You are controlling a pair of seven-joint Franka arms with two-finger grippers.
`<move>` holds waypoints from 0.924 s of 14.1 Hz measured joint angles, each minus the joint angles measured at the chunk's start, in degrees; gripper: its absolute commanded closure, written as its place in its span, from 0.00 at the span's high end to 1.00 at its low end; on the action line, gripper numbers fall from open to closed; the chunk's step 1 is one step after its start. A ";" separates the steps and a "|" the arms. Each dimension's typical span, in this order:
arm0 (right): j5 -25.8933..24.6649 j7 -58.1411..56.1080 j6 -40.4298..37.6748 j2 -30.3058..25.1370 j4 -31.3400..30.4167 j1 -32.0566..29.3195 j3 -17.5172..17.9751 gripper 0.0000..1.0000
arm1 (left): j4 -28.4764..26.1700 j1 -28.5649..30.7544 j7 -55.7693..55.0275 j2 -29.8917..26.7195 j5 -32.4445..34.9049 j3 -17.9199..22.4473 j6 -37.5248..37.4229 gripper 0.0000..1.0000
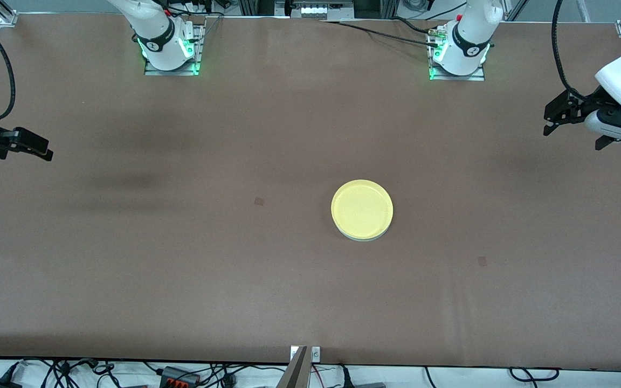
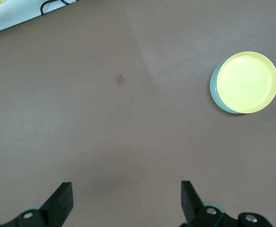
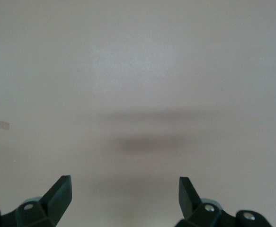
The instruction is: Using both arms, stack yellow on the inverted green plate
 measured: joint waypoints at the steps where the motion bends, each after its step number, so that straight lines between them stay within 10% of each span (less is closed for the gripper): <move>1: 0.00 0.00 0.27 -0.54 -0.70 0.00 0.02 1.00 | 0.00 0.00 0.01 0.00 0.00 0.00 0.00 1.00; 13: -0.19 0.00 1.62 -0.81 -1.73 0.00 0.27 1.00 | 0.00 0.00 0.04 0.00 0.00 0.00 0.00 1.00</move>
